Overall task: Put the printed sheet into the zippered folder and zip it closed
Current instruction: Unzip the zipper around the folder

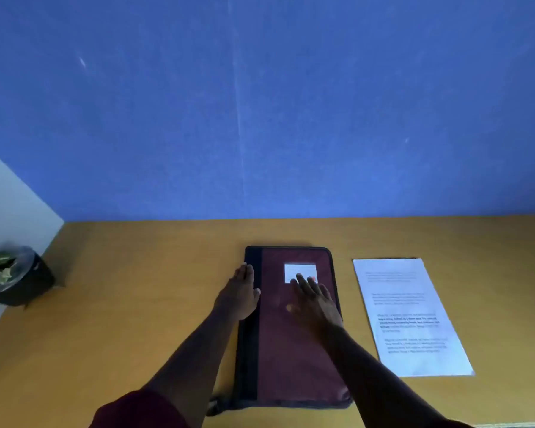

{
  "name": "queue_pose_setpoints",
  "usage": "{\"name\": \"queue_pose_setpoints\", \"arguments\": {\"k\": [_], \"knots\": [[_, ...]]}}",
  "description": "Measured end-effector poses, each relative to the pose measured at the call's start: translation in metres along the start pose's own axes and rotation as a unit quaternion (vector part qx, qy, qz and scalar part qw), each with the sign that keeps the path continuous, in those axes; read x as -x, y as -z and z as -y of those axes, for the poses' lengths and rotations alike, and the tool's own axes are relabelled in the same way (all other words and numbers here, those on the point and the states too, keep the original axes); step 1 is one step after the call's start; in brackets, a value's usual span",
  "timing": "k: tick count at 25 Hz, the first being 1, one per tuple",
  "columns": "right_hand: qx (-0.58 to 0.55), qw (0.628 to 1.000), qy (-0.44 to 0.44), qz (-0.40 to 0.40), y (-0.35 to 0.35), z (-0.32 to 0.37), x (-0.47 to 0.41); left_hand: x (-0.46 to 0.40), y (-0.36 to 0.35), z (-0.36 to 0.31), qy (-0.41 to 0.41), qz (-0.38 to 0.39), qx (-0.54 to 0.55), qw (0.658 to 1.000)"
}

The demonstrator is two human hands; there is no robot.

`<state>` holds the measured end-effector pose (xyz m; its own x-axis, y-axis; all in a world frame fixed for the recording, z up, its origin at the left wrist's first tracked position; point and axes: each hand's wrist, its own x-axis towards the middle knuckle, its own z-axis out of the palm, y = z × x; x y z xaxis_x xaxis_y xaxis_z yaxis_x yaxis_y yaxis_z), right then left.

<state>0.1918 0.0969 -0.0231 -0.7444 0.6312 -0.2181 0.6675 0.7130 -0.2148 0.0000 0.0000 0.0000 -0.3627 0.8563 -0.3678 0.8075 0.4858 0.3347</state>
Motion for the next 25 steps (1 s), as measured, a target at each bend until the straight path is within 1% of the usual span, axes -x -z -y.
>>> {"name": "queue_pose_setpoints", "arguments": {"k": [3,5,8,14,16,19,22,25], "knots": [[0.006,1.000,0.007,0.017,-0.006,-0.008,-0.010,-0.015,-0.004,-0.001,0.054,0.045,0.025,0.997],[-0.009,0.999,0.004,0.038,-0.009,-0.011,-0.019,-0.025,-0.007,0.001,0.077,0.072,0.031,0.994],[-0.032,0.998,-0.005,0.049,-0.011,-0.015,-0.026,-0.034,-0.012,0.006,0.094,0.072,0.039,0.992],[0.016,0.999,0.029,0.012,-0.015,-0.019,-0.037,-0.050,-0.021,0.013,0.169,0.070,0.068,0.981],[0.029,0.999,0.031,-0.006,-0.018,-0.020,-0.039,-0.054,-0.025,0.014,0.175,0.085,0.093,0.977],[0.035,0.999,0.026,-0.030,-0.024,-0.021,-0.041,-0.057,-0.030,0.012,0.185,0.105,0.103,0.972],[0.037,0.997,0.017,-0.060,-0.023,-0.017,-0.051,-0.057,-0.034,0.009,0.187,0.099,0.104,0.972],[0.001,0.998,-0.005,-0.055,-0.013,-0.012,-0.077,-0.055,-0.035,0.010,0.186,0.090,0.115,0.972]]}}
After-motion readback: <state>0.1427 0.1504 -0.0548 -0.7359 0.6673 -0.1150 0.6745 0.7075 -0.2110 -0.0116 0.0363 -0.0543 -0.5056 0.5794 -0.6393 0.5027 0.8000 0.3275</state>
